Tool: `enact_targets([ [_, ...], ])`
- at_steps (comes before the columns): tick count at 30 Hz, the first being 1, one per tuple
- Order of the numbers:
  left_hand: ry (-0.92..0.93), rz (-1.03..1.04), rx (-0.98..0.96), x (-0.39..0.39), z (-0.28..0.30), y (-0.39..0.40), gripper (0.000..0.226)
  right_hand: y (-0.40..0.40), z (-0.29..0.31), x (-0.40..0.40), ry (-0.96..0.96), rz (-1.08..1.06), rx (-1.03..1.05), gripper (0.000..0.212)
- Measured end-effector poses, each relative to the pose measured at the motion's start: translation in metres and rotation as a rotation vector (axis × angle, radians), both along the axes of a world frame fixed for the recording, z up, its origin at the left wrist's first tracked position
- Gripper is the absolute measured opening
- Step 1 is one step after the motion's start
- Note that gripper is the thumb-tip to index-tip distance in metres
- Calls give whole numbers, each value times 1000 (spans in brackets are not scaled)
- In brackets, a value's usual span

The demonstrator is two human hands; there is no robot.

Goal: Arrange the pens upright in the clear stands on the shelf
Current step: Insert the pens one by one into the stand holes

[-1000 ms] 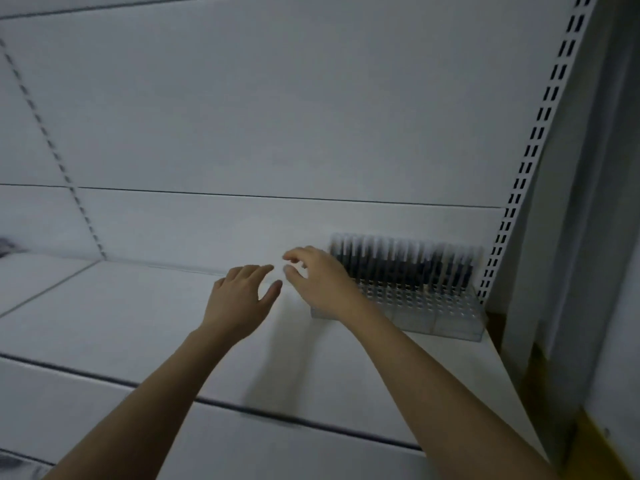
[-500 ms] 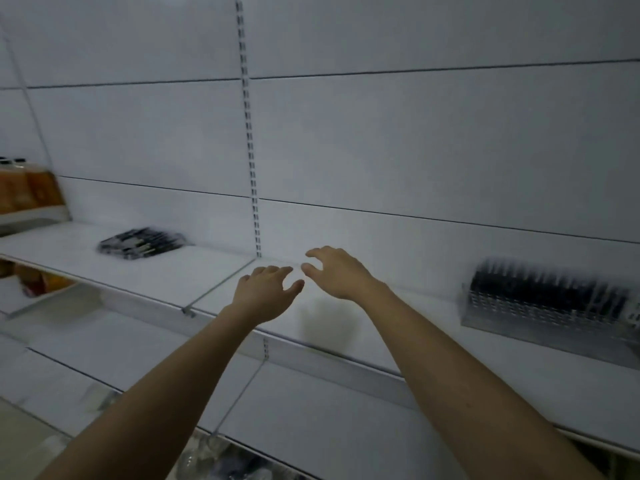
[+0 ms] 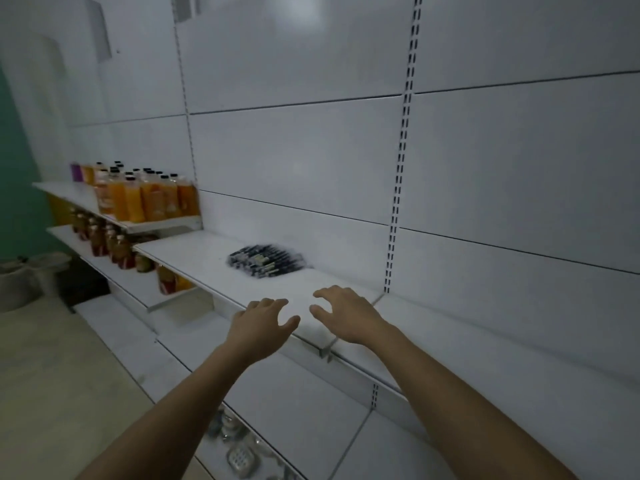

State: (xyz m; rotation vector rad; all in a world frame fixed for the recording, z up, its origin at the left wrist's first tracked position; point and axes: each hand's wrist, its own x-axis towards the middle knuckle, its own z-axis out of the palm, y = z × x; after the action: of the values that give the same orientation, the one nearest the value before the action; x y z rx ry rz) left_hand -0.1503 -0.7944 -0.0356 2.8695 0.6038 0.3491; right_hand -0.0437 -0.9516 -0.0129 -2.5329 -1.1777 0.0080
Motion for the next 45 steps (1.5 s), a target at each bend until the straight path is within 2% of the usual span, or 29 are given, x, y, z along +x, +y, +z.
enact_targets([
  [7,3,34,-35,66,-20,111,65,118,-49,91,59,-45,8,53],
  [11,43,12,-19,125,-24,155,67,171,-65,143,81,-142,-37,52],
  [15,-16,-43,19,181,-31,185,70,211,-78,184,67,-286,-9,45],
  [19,-44,-77,70,218,-36,195,63,224,-98,186,-118,-380,53,34],
  [24,51,-87,133,258,-45,217,57,222,-103,201,-44,-391,168,35],
  [29,137,-152,158,279,-53,225,54,225,-104,199,-48,-422,157,32],
  [32,218,-186,106,293,-48,228,58,226,-104,200,-46,-442,176,29],
  [35,295,-255,78,298,-34,225,51,228,-99,198,89,-526,311,27],
  [37,324,-347,19,295,-23,223,31,233,-92,193,190,-643,466,24],
  [41,292,-499,-64,279,-11,215,13,244,-77,182,292,-814,658,26],
  [45,163,-586,-138,261,-17,208,24,257,-68,168,355,-868,953,49],
])
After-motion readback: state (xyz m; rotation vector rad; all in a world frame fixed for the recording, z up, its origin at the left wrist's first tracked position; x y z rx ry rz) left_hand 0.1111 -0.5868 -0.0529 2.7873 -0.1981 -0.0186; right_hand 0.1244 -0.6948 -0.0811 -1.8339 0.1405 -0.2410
